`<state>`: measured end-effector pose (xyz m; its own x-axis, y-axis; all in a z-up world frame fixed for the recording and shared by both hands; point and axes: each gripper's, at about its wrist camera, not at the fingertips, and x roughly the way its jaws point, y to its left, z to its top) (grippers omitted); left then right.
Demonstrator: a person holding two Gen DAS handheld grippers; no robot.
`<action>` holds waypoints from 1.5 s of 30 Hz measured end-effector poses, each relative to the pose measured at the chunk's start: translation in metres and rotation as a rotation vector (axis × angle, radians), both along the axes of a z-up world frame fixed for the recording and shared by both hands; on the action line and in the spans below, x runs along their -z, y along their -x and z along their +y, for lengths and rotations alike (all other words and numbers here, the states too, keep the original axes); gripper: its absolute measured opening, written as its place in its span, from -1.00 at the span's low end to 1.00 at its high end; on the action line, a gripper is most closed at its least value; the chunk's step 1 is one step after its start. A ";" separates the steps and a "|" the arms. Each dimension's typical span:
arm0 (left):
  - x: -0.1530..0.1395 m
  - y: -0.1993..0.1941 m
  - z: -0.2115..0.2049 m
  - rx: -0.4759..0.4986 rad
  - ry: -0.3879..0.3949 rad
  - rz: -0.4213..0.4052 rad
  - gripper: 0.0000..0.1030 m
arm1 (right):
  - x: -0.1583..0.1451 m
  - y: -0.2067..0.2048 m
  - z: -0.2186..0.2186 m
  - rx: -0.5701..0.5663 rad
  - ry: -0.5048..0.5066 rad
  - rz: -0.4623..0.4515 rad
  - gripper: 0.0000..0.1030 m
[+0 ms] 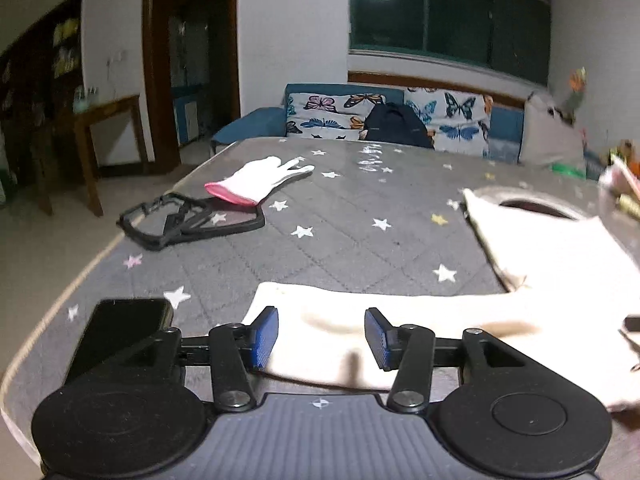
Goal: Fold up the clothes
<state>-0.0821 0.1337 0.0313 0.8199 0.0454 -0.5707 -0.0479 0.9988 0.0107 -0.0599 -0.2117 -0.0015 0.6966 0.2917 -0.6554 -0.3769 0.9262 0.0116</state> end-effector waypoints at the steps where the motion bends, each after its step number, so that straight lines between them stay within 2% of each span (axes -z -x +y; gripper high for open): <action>1: 0.002 -0.002 0.000 0.003 -0.003 0.009 -0.07 | -0.007 0.006 0.004 -0.034 -0.018 -0.007 0.89; 4: 0.010 -0.010 0.002 -0.019 -0.018 0.040 -0.13 | -0.022 0.027 0.028 -0.182 -0.031 -0.022 0.78; 6: 0.013 -0.009 0.003 -0.046 -0.039 0.040 -0.13 | -0.024 0.041 0.049 -0.295 -0.032 -0.013 0.60; 8: 0.013 -0.007 0.005 -0.076 -0.053 0.024 -0.12 | -0.021 0.049 0.067 -0.376 -0.024 0.006 0.33; 10: 0.012 -0.007 0.009 -0.093 -0.056 0.017 -0.08 | -0.016 0.052 0.084 -0.439 -0.019 0.034 0.23; 13: 0.010 -0.014 0.016 -0.094 -0.051 0.026 -0.02 | -0.004 0.053 0.101 -0.483 -0.001 0.055 -0.04; 15: 0.013 -0.022 0.019 -0.078 -0.047 0.045 0.00 | 0.001 0.053 0.106 -0.484 0.021 0.045 -0.15; 18: 0.019 -0.034 0.021 -0.044 -0.045 0.074 -0.05 | 0.000 0.053 0.108 -0.487 0.038 0.027 -0.48; 22: 0.018 -0.043 0.022 -0.010 -0.055 0.059 -0.79 | -0.001 0.051 0.105 -0.486 0.036 0.030 -0.82; 23: 0.016 -0.046 0.021 -0.003 -0.071 0.052 -0.89 | -0.002 0.051 0.103 -0.491 0.030 0.035 -0.86; 25: 0.010 -0.052 0.019 -0.008 -0.123 0.032 -0.98 | -0.005 0.053 0.100 -0.508 0.020 0.045 -0.89; 28: 0.004 -0.060 0.016 0.002 -0.185 -0.006 -0.98 | -0.007 0.060 0.098 -0.553 0.012 0.061 -0.93; 30: 0.007 -0.066 0.015 0.002 -0.215 0.005 -0.98 | -0.006 0.065 0.098 -0.584 0.008 0.076 -0.93; 31: 0.010 -0.068 0.015 -0.003 -0.222 0.022 -0.95 | -0.004 0.067 0.098 -0.590 0.008 0.080 -0.93; 33: 0.012 -0.069 0.022 -0.023 -0.167 0.056 -0.92 | -0.003 0.069 0.100 -0.589 0.006 0.076 -0.88; 34: 0.011 -0.065 0.026 -0.025 -0.126 0.052 -0.84 | -0.006 0.070 0.100 -0.586 -0.002 0.060 -0.81; 35: 0.010 -0.061 0.028 -0.032 -0.112 0.045 -0.76 | -0.010 0.071 0.099 -0.581 -0.010 0.039 -0.65; 37: 0.009 -0.054 0.030 -0.044 -0.113 0.032 -0.28 | -0.016 0.068 0.102 -0.567 -0.012 0.001 -0.35; 39: 0.009 -0.052 0.031 -0.046 -0.120 0.037 -0.07 | -0.019 0.062 0.108 -0.560 -0.004 -0.020 -0.34; 45: 0.018 -0.056 0.028 -0.004 -0.111 0.075 -0.08 | -0.012 0.053 0.130 -0.556 0.054 -0.060 -0.35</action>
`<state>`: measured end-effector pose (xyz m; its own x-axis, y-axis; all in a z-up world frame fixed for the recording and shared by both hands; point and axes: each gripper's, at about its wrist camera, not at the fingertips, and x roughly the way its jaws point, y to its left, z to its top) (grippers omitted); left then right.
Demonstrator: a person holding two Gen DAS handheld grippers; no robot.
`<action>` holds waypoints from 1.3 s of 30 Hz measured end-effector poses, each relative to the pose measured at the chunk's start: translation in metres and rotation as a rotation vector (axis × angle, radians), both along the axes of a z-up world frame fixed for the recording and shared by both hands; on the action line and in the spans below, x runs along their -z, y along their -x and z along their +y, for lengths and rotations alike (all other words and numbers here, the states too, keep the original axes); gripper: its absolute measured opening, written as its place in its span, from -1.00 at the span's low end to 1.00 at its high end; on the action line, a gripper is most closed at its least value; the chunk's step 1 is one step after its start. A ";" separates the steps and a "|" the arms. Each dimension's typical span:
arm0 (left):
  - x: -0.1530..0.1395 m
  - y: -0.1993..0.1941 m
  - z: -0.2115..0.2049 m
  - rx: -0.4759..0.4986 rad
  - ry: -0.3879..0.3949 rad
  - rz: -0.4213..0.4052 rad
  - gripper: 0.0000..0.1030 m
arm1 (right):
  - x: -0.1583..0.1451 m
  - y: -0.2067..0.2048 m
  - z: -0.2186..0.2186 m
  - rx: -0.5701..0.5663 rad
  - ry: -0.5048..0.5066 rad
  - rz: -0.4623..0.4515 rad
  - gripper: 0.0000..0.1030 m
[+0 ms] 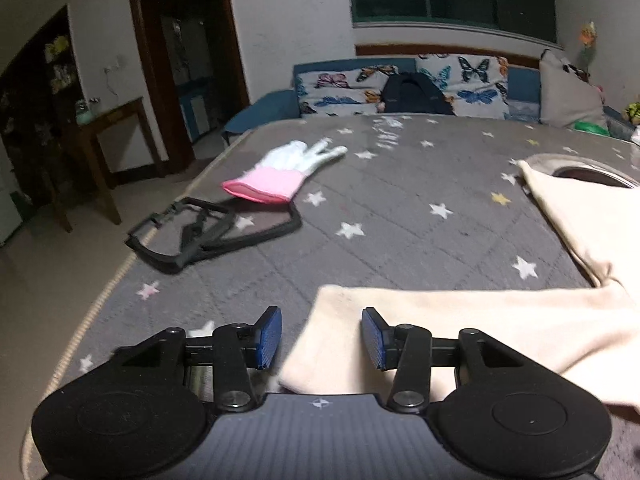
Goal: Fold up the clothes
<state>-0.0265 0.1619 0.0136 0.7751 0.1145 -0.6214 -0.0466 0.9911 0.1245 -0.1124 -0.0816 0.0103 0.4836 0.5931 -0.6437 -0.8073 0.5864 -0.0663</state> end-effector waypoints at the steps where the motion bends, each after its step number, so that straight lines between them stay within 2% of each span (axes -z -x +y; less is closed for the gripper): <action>1: 0.001 0.000 -0.001 0.008 0.005 0.003 -0.10 | 0.001 0.000 0.004 -0.003 0.015 -0.014 -0.36; 2: 0.002 0.000 -0.001 0.013 0.005 0.000 -0.14 | 0.003 -0.001 0.008 -0.006 0.029 -0.023 -0.38; 4: 0.002 -0.001 -0.003 0.037 0.018 0.001 -0.52 | 0.007 -0.004 0.014 -0.012 0.047 -0.022 -0.47; 7: 0.002 -0.006 -0.007 0.049 -0.023 -0.001 -0.92 | 0.014 -0.008 0.018 -0.012 0.067 -0.006 -0.74; 8: 0.001 -0.008 -0.008 0.055 -0.027 0.000 -0.96 | 0.015 -0.009 0.018 -0.012 0.063 -0.003 -0.84; 10: -0.002 -0.013 -0.012 0.054 -0.068 -0.014 -0.97 | 0.013 -0.009 0.015 -0.012 0.054 0.009 -0.93; 16: -0.017 -0.027 -0.016 0.067 -0.125 -0.088 -0.97 | 0.005 -0.005 0.004 -0.052 0.009 0.095 -0.95; 18: -0.011 -0.031 -0.018 0.068 -0.151 -0.071 -0.96 | 0.009 -0.001 0.007 -0.079 0.010 0.104 -0.95; 19: -0.007 -0.033 -0.018 0.066 -0.160 -0.055 -0.89 | 0.008 0.000 0.007 -0.079 0.001 0.101 -0.94; 22: 0.004 -0.035 -0.014 0.026 -0.190 -0.015 -0.88 | 0.000 -0.001 0.005 -0.055 -0.039 0.085 -0.92; 25: 0.001 -0.029 -0.006 0.016 -0.127 -0.012 -0.81 | -0.008 -0.004 0.003 -0.026 -0.076 0.064 -0.74; 28: -0.002 -0.026 -0.010 0.037 -0.125 -0.030 -0.80 | -0.008 -0.016 0.011 0.005 -0.072 0.052 -0.66; 30: -0.003 -0.026 -0.016 0.063 -0.132 -0.037 -0.80 | -0.003 -0.028 0.018 0.019 -0.065 0.077 -0.57; 31: 0.000 -0.029 -0.019 0.070 -0.147 -0.028 -0.80 | 0.001 -0.035 0.021 0.035 -0.062 0.105 -0.32; 32: 0.003 -0.032 -0.021 0.073 -0.155 -0.018 -0.80 | 0.006 -0.042 0.024 0.052 -0.062 0.135 -0.20; 33: 0.006 -0.034 -0.022 0.075 -0.158 -0.010 -0.80 | 0.011 -0.048 0.025 0.063 -0.063 0.165 -0.20; 35: 0.009 -0.040 -0.023 0.082 -0.172 -0.011 -0.80 | 0.017 -0.047 0.027 0.061 -0.071 0.169 -0.18; 39: 0.013 -0.050 -0.028 0.088 -0.226 -0.020 -0.80 | 0.016 -0.031 0.029 -0.015 -0.056 0.183 -0.16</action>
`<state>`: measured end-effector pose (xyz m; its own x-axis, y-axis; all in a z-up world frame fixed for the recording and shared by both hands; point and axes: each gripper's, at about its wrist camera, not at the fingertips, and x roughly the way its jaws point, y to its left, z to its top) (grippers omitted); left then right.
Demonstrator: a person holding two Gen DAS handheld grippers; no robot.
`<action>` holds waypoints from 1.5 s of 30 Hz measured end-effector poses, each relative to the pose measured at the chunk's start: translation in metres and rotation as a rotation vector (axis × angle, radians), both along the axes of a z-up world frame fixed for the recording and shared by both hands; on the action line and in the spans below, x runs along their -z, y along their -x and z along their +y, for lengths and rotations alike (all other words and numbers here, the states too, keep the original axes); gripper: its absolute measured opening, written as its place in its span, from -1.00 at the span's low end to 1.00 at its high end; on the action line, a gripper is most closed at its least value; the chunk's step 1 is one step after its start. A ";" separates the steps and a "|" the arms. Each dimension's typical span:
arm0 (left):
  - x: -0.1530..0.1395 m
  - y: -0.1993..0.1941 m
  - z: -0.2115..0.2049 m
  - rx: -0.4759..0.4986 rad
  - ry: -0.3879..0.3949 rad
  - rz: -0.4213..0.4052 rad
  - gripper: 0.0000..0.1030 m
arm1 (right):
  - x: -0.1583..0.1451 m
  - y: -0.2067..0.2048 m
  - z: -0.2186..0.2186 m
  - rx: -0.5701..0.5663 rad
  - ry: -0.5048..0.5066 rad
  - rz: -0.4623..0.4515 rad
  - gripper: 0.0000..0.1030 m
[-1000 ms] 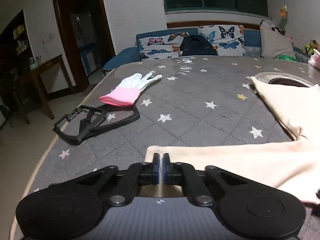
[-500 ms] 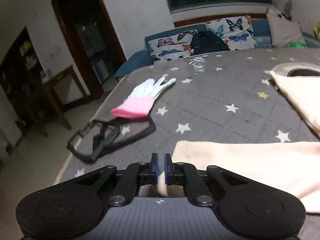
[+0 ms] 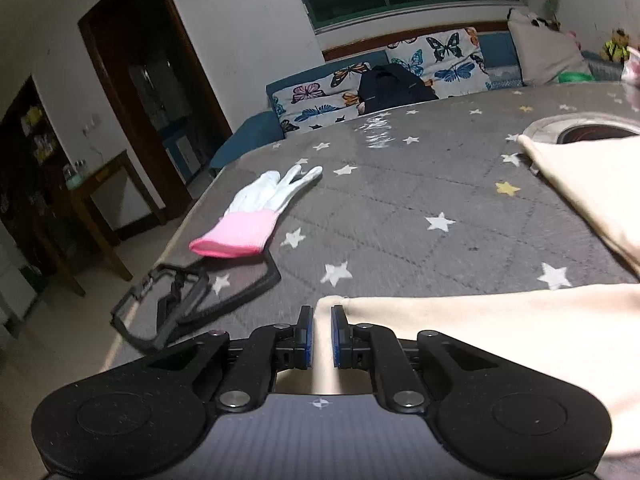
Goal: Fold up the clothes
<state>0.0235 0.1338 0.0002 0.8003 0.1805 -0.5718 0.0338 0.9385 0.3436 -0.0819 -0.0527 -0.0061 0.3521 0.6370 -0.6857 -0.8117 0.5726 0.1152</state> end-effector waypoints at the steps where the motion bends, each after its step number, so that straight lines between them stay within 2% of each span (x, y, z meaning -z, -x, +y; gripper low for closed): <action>1: 0.001 -0.002 -0.002 0.001 -0.016 -0.002 -0.80 | 0.000 0.004 0.001 -0.017 0.006 -0.007 -0.16; 5: 0.003 -0.007 -0.005 0.002 -0.056 -0.007 -0.78 | -0.004 0.011 -0.002 -0.032 -0.031 0.024 -0.18; 9: 0.000 -0.005 0.000 -0.021 -0.034 -0.012 -0.59 | -0.020 0.022 -0.028 0.013 -0.091 0.001 -0.15; 13: -0.009 0.004 0.000 -0.038 0.000 -0.028 -0.38 | -0.032 0.023 -0.074 0.129 -0.084 -0.037 0.20; 15: -0.016 0.012 -0.004 -0.024 0.032 -0.047 -0.20 | -0.031 0.025 -0.096 0.182 -0.050 -0.042 0.28; 16: -0.020 0.017 -0.008 -0.013 0.051 -0.056 -0.14 | -0.030 0.026 -0.106 0.204 -0.034 -0.040 0.43; 19: -0.030 0.031 -0.026 0.048 0.101 -0.063 -0.08 | -0.024 0.029 -0.129 0.253 -0.006 -0.018 0.46; 20: -0.033 0.036 -0.032 0.070 0.118 -0.063 -0.07 | -0.022 0.030 -0.133 0.265 -0.008 -0.004 0.57; 22: -0.038 0.045 -0.047 0.123 0.158 -0.058 -0.06 | -0.015 0.034 -0.139 0.280 -0.016 0.029 0.66; 26: -0.042 0.064 -0.082 0.260 0.213 -0.040 -0.07 | -0.006 0.049 -0.136 0.258 -0.005 0.031 0.69; 32: -0.042 0.089 -0.139 0.479 0.271 -0.013 -0.08 | -0.011 0.062 -0.143 0.253 -0.024 0.024 0.69; 37: -0.025 0.099 -0.176 0.622 0.304 0.058 -0.63 | -0.013 0.061 -0.154 0.282 -0.059 0.050 0.69; 40: -0.014 0.112 -0.191 0.696 0.279 0.100 -0.72 | -0.010 0.065 -0.158 0.278 -0.053 0.054 0.69; 42: -0.010 0.121 -0.191 0.723 0.265 0.100 -0.73 | -0.015 0.067 -0.163 0.277 -0.067 0.044 0.69; 45: -0.008 0.126 -0.186 0.736 0.273 0.111 -0.75 | -0.024 0.065 -0.173 0.290 -0.075 0.019 0.80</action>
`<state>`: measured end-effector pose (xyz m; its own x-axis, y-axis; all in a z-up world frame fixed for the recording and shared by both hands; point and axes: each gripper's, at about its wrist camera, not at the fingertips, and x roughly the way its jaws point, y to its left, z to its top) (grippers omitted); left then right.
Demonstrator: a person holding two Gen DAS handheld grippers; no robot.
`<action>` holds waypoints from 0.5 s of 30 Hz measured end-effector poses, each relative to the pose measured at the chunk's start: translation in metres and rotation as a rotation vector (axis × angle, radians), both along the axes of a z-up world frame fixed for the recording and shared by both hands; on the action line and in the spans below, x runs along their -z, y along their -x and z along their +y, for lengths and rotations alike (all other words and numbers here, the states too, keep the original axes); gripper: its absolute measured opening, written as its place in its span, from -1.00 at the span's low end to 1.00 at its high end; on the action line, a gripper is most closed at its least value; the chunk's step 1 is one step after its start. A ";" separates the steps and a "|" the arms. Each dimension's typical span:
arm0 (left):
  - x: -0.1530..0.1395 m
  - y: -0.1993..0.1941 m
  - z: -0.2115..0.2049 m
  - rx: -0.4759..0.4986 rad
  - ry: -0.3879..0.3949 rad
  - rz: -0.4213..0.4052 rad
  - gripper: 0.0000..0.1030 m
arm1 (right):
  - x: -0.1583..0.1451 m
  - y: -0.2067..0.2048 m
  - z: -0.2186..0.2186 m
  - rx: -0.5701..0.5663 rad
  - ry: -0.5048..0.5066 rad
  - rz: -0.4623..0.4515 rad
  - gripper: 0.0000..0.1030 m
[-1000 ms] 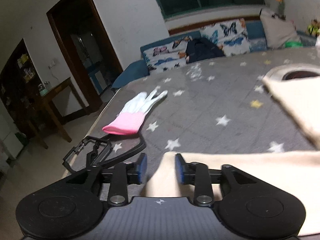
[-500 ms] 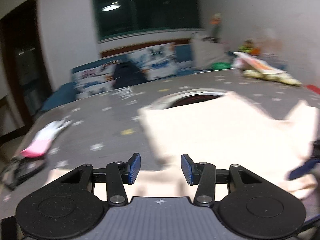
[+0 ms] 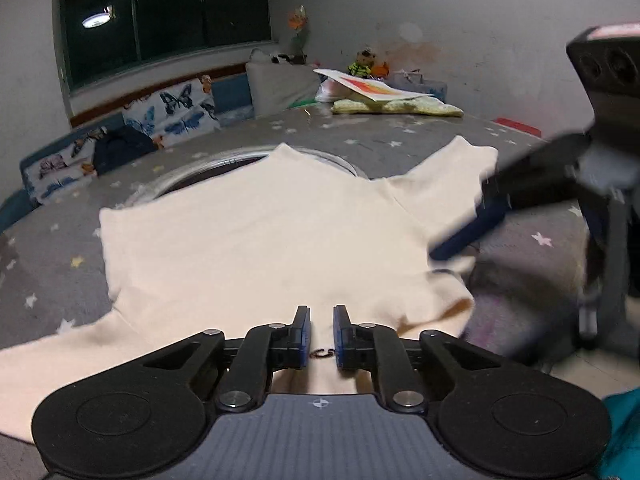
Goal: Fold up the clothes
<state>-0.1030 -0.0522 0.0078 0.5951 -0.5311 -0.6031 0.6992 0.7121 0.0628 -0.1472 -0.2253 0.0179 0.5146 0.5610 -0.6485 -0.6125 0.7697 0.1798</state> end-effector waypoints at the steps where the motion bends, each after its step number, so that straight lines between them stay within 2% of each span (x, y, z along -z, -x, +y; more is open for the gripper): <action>1: 0.000 0.000 0.003 0.001 0.005 0.008 -0.74 | -0.004 -0.001 -0.005 0.017 -0.003 -0.018 0.85; 4: 0.000 -0.002 0.012 -0.012 0.035 0.035 -0.71 | -0.013 -0.006 -0.027 0.072 -0.034 -0.028 0.85; 9: 0.001 -0.005 0.014 -0.023 0.062 0.055 -0.71 | -0.014 -0.025 -0.057 0.187 -0.010 -0.062 0.86; 15: 0.000 -0.003 0.014 -0.022 0.054 0.053 -0.71 | 0.016 -0.064 -0.081 0.331 -0.006 -0.027 0.86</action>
